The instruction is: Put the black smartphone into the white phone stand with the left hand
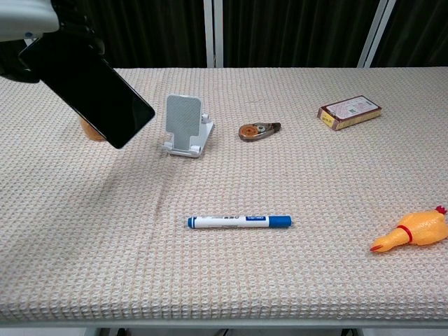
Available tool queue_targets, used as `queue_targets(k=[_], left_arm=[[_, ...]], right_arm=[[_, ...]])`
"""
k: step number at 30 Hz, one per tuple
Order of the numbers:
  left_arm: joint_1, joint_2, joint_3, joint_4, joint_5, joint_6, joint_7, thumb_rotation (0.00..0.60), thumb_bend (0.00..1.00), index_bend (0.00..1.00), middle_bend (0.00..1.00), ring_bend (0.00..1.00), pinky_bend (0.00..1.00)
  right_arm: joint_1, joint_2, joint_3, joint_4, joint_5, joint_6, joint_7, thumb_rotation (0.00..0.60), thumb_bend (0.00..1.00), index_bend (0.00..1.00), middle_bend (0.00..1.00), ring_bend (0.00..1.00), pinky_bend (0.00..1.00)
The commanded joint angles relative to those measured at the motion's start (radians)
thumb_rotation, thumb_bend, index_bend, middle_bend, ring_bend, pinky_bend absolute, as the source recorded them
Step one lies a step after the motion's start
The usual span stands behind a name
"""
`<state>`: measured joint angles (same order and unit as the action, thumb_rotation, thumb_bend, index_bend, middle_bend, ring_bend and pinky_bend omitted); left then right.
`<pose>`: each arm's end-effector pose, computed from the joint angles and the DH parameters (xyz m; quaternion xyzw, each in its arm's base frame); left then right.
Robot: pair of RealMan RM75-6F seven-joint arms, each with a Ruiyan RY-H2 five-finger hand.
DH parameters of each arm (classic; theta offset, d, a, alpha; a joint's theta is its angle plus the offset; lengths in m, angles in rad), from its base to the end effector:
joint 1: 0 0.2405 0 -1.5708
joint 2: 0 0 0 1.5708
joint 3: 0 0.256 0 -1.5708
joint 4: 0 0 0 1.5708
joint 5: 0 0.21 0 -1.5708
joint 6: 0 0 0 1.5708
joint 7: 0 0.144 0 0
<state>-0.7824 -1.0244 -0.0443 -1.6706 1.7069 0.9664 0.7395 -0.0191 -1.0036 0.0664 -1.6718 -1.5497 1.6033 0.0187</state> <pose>-0.1405 0.3231 0.1081 -0.8620 0.1472 -0.2173 0.4336 -0.3085 -0.1513 0.2044 0.5719 -0.3545 0.3975 0.6238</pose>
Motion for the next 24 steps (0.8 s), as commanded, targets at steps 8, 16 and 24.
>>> queue_targets(k=[8,16,24], left_arm=[[-0.213,0.001,-0.084,-0.007,0.154,-0.218,0.325,0.600,0.45,0.76,0.74,0.60,0.66],[-0.323,-0.103,-0.023,0.122,0.372,-0.180,0.250,0.600,0.45,0.75,0.74,0.60,0.66],[-0.372,-0.209,0.017,0.355,0.513,0.064,0.036,0.600,0.48,0.75,0.74,0.60,0.64]], right_arm=[[-0.003,-0.005,0.002,0.021,0.012,0.000,0.025,0.600,0.38,0.00,0.00,0.00,0.00],[-0.003,-0.013,0.004,0.041,0.017,0.000,0.047,0.600,0.38,0.00,0.00,0.00,0.00],[-0.012,-0.017,0.006,0.070,0.034,0.002,0.073,0.600,0.38,0.00,0.00,0.00,0.00]])
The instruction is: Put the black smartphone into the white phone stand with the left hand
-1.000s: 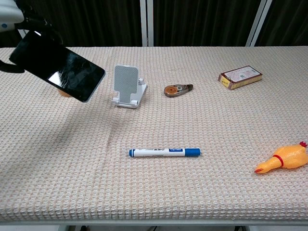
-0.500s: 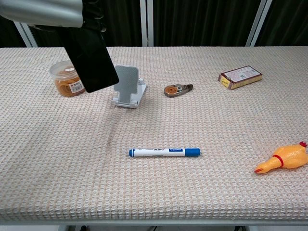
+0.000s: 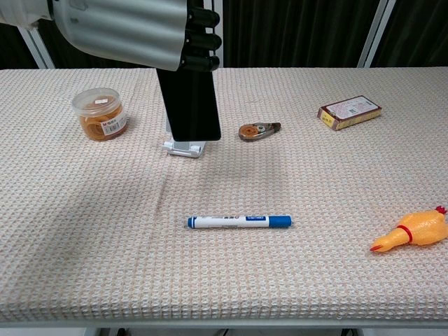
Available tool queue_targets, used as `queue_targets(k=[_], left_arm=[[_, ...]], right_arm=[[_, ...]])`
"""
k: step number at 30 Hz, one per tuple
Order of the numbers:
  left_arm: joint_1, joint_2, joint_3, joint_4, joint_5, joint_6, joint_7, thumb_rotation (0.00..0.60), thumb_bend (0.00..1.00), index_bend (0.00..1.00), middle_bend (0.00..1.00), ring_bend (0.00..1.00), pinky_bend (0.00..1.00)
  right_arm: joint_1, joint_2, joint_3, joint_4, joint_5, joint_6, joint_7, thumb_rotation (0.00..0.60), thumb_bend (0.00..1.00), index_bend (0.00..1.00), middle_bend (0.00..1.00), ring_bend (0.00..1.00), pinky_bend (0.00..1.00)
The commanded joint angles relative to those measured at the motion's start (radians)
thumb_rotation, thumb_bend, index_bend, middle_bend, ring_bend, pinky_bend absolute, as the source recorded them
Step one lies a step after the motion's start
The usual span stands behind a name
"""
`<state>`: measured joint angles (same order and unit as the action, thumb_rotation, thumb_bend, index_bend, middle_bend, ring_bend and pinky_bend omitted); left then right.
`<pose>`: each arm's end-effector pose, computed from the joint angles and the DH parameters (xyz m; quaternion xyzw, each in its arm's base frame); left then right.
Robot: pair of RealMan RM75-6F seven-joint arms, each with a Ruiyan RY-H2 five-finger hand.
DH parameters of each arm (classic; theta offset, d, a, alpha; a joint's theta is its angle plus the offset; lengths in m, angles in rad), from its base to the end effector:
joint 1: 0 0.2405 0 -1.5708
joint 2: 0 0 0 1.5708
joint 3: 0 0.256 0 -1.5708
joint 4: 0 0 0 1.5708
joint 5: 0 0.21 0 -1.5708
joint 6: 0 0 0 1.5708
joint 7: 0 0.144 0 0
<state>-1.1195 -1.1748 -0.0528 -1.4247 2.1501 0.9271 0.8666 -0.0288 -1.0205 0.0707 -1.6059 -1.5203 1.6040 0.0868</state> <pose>-0.0442 0.3486 0.0579 -0.7539 0.5338 -0.2213 0.3126 -0.3245 -0.1486 0.2085 0.5564 -0.3654 0.3975 0.6316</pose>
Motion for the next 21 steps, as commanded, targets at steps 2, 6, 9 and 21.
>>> queue_targets(k=[2,6,9,21], left_arm=[[-0.038,-0.074,0.027,0.146,0.077,0.128,-0.110,0.600,0.48,0.75,0.73,0.59,0.63],[-0.043,-0.100,0.030,0.209,0.084,0.166,-0.139,0.600,0.48,0.75,0.72,0.58,0.62],[-0.047,-0.124,0.038,0.262,0.086,0.180,-0.161,0.600,0.49,0.75,0.71,0.58,0.62],[-0.067,-0.200,0.080,0.468,0.060,0.169,-0.234,0.600,0.49,0.75,0.71,0.58,0.62]], right_arm=[[-0.003,0.001,0.003,0.007,0.007,0.003,0.006,0.600,0.38,0.00,0.00,0.00,0.00],[-0.003,0.000,0.005,0.004,0.006,0.005,-0.004,0.600,0.38,0.00,0.00,0.00,0.00],[-0.003,-0.003,0.005,-0.002,0.006,0.006,-0.017,0.600,0.38,0.00,0.00,0.00,0.00],[-0.016,-0.017,0.007,-0.001,0.028,0.011,-0.030,0.600,0.38,0.00,0.00,0.00,0.00]])
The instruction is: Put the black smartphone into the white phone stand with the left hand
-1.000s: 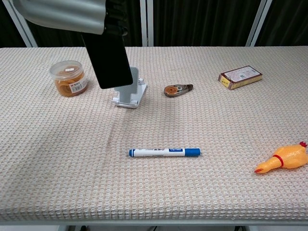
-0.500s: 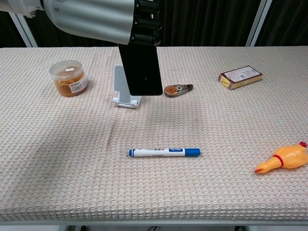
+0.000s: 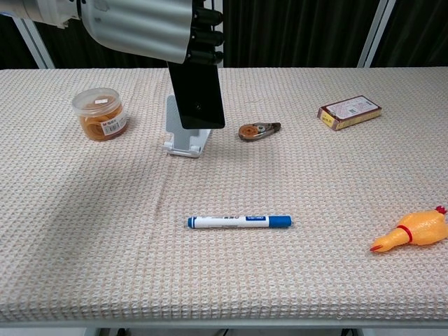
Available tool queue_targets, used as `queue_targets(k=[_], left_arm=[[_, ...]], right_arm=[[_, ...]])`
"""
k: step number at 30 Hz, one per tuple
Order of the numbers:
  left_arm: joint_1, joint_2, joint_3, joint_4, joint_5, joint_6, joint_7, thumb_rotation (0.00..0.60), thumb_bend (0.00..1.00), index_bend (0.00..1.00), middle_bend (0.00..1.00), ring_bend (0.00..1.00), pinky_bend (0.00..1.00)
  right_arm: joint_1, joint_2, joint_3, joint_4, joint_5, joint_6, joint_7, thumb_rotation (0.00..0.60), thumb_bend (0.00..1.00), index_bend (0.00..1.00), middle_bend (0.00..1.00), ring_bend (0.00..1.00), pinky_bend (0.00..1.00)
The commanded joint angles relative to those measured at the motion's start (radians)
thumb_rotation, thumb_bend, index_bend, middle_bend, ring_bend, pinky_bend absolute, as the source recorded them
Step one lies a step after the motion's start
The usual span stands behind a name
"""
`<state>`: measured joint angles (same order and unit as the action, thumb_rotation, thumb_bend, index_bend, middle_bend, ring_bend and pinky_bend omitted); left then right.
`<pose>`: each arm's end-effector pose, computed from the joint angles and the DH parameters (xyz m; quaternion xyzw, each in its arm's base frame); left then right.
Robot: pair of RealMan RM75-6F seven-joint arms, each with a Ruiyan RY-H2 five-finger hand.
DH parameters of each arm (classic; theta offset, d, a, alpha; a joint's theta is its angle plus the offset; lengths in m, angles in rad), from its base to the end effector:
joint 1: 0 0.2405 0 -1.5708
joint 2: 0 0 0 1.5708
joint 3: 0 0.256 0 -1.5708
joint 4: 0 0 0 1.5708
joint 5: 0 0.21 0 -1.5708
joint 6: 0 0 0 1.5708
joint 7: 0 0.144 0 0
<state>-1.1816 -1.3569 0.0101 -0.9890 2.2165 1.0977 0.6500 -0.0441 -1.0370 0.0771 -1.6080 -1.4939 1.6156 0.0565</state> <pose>-0.0571 0.4017 0.0459 -0.7479 0.5430 -0.2223 0.3104 -0.3278 -0.1444 0.2071 0.5436 -0.3655 0.3889 0.6479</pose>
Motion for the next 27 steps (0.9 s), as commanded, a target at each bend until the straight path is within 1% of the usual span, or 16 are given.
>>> queue_targets(k=[1,7,12,17,27], left_arm=[[-0.006,-0.024,0.026,0.044,-0.005,-0.002,-0.023,0.600,0.50,0.75,0.71,0.58,0.62],[-0.004,-0.057,0.059,0.089,-0.007,-0.005,-0.028,0.600,0.51,0.76,0.71,0.58,0.62],[-0.005,-0.057,0.079,0.095,-0.011,-0.011,-0.020,0.600,0.51,0.77,0.71,0.58,0.61],[-0.003,-0.032,0.094,0.073,-0.024,-0.030,-0.002,0.600,0.51,0.78,0.71,0.58,0.61],[-0.018,0.006,0.102,0.007,-0.036,-0.059,0.030,0.600,0.51,0.79,0.70,0.58,0.61]], right_arm=[[-0.001,-0.002,0.001,0.003,0.003,0.000,0.001,0.600,0.38,0.00,0.00,0.00,0.00],[-0.004,-0.006,0.001,0.009,0.006,-0.001,0.005,0.600,0.38,0.00,0.00,0.00,0.00],[-0.008,-0.005,0.002,0.016,0.012,-0.002,0.015,0.600,0.38,0.00,0.00,0.00,0.00],[-0.010,-0.004,0.000,0.018,0.009,-0.002,0.016,0.600,0.38,0.00,0.00,0.00,0.00],[-0.014,-0.004,-0.001,0.019,0.002,0.003,0.019,0.600,0.38,0.00,0.00,0.00,0.00]])
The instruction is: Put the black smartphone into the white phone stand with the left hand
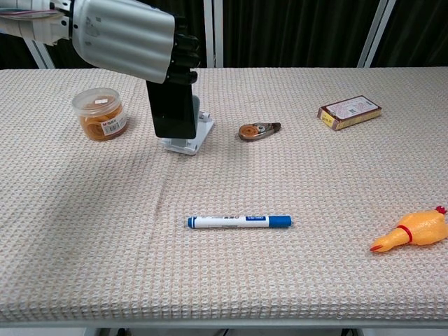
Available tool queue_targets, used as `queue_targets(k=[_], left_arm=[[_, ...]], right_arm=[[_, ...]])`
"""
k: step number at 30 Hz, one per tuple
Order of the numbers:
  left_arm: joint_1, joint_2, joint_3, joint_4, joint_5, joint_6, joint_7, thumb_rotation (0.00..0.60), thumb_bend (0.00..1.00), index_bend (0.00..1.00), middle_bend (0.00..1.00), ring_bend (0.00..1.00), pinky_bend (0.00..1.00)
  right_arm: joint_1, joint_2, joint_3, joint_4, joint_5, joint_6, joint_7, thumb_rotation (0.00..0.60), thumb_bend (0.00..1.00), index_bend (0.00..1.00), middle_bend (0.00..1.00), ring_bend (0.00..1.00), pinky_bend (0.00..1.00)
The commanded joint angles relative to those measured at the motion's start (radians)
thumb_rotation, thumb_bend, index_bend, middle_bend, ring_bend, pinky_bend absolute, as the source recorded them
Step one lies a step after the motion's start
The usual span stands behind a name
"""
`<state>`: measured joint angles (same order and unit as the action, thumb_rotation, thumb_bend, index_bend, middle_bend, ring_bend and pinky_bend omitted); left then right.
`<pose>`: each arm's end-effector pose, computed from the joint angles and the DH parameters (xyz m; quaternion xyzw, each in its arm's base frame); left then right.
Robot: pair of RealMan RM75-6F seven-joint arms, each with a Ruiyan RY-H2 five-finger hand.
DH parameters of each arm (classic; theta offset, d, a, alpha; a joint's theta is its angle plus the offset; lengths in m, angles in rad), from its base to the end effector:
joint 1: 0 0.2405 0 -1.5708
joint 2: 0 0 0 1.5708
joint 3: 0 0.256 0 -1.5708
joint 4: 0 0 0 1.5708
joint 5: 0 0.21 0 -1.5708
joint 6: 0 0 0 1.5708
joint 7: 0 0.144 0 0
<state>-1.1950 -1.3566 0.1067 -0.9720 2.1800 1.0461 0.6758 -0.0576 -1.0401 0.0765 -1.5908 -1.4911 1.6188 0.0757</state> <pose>-0.0823 0.4062 0.0401 -0.7662 0.5477 -0.1650 0.2928 -0.3328 -0.1396 0.2085 0.5387 -0.3696 0.3867 0.6508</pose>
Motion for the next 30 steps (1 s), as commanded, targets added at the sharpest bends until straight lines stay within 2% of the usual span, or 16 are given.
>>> queue_targets(k=[1,30], left_arm=[[-0.005,0.005,0.008,-0.012,0.001,-0.010,0.006,0.600,0.51,0.79,0.71,0.58,0.61],[-0.008,-0.051,0.024,0.065,-0.022,0.031,-0.036,0.600,0.51,0.79,0.70,0.57,0.60]], right_arm=[[0.000,-0.002,-0.001,0.003,-0.002,-0.001,0.000,0.600,0.38,0.00,0.00,0.00,0.00],[-0.005,0.010,0.005,-0.006,-0.002,0.006,0.000,0.600,0.38,0.00,0.00,0.00,0.00]])
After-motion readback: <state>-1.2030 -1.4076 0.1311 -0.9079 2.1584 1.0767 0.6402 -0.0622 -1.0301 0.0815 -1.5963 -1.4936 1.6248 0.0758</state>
